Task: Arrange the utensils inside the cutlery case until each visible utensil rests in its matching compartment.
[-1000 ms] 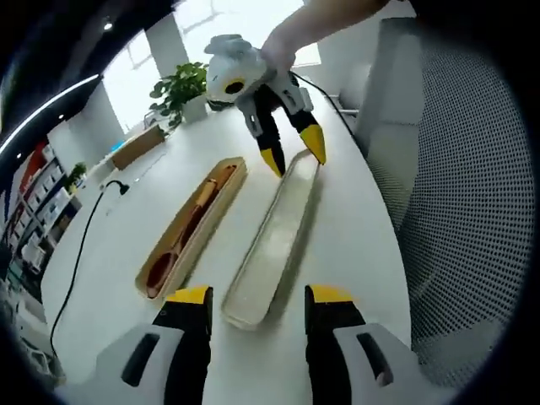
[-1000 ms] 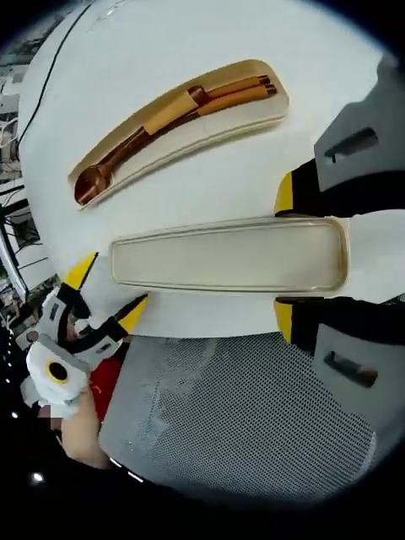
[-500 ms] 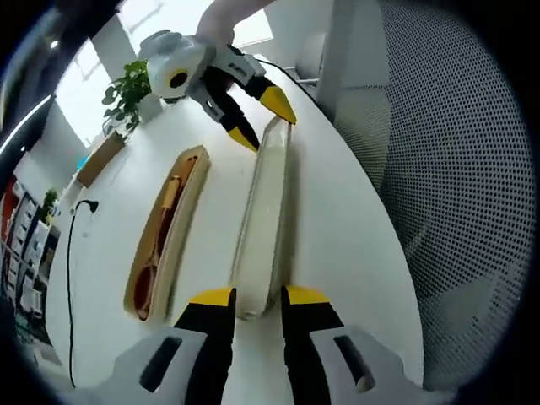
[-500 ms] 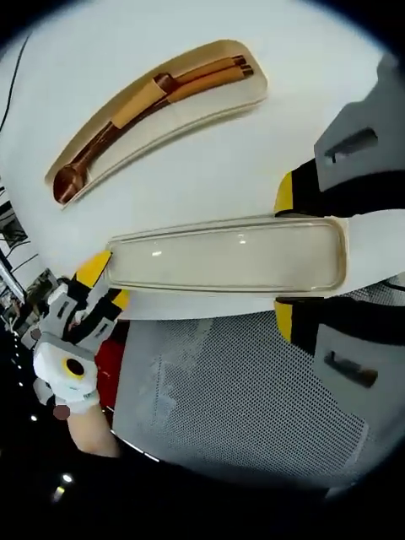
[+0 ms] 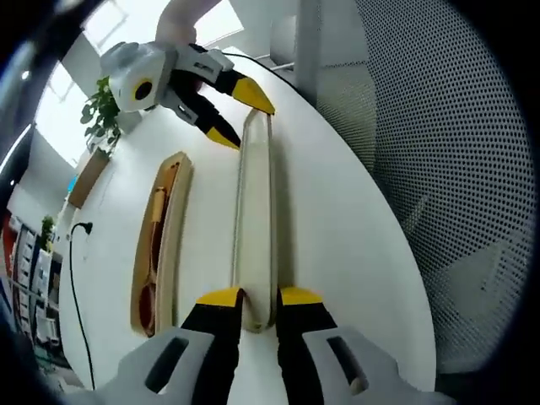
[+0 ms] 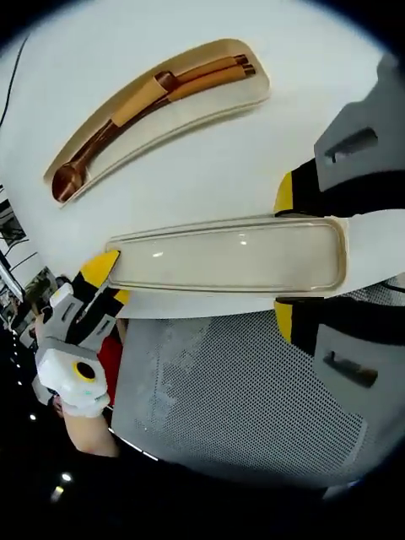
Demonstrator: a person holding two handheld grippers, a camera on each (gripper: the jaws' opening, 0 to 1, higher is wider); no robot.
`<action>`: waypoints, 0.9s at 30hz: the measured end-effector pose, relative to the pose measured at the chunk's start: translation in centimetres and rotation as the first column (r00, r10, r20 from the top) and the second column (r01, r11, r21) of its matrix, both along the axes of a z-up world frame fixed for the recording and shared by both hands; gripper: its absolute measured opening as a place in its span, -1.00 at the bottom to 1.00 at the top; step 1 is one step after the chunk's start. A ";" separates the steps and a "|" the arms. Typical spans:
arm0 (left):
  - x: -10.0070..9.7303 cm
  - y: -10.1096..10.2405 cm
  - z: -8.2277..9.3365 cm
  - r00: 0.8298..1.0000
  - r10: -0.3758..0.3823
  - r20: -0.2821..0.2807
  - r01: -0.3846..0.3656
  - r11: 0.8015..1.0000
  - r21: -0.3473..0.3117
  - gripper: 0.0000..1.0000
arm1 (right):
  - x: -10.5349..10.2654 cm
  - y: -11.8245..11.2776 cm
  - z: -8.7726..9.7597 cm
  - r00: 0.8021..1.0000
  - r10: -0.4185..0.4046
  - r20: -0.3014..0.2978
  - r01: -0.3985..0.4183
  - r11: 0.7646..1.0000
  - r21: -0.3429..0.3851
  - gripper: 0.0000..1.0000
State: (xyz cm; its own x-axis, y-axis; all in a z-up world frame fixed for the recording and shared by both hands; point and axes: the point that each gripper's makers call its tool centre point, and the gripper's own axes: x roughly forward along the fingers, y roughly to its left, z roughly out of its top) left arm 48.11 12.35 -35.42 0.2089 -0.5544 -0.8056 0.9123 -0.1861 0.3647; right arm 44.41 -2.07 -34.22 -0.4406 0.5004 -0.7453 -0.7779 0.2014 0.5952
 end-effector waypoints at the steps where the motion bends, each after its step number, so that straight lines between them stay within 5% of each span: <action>1: 0.0 0.0 0.0 1.000 0.000 0.003 0.000 1.000 0.002 -0.71 | 0.0 0.1 0.0 1.000 0.000 0.001 0.000 1.000 0.000 -0.30; 8: 0.2 -0.1 0.4 1.000 0.024 0.014 -0.024 1.000 0.016 -0.77 | 0.1 -0.1 0.0 1.000 -0.030 -0.003 0.030 0.999 0.028 -0.30; 12: 0.0 -0.2 0.6 1.000 0.025 0.009 -0.026 0.999 0.021 -0.82 | -0.1 0.0 -0.2 0.999 -0.020 0.044 0.019 0.999 0.029 -0.30; 14: 0.3 -0.5 1.1 0.999 0.000 0.037 0.000 1.000 0.010 -0.91 | 0.5 -0.3 -0.4 0.991 0.007 0.131 -0.009 1.000 0.014 -0.35; 15: 0.2 -0.5 0.9 1.000 0.025 0.003 -0.025 0.999 0.022 -0.91 | 1.1 -0.2 -0.3 0.982 0.026 0.187 -0.030 0.999 0.017 -0.34; 17: 0.1 -0.6 0.9 1.000 0.014 0.009 -0.015 0.999 0.030 -0.92 | 0.9 0.0 0.5 0.975 0.035 0.219 -0.040 0.999 0.019 -0.36; 22: -0.4 -0.8 1.0 0.998 0.035 -0.051 -0.034 0.999 0.029 -0.92 | 1.8 1.4 2.2 0.916 0.064 0.395 -0.088 0.995 0.041 -0.44; 27: -1.0 -0.7 1.1 0.981 0.137 -0.136 -0.138 0.990 -0.001 -0.92 | 1.8 1.3 1.8 0.837 0.173 0.519 -0.166 0.984 -0.060 -0.57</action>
State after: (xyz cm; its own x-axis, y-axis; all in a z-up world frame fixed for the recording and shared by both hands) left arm 47.16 11.66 -34.30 0.1735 -0.5366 -0.8258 0.9699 -0.0525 0.2379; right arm 46.16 -0.79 -32.40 -0.0635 0.4430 -0.8943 -0.9949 0.0421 0.0915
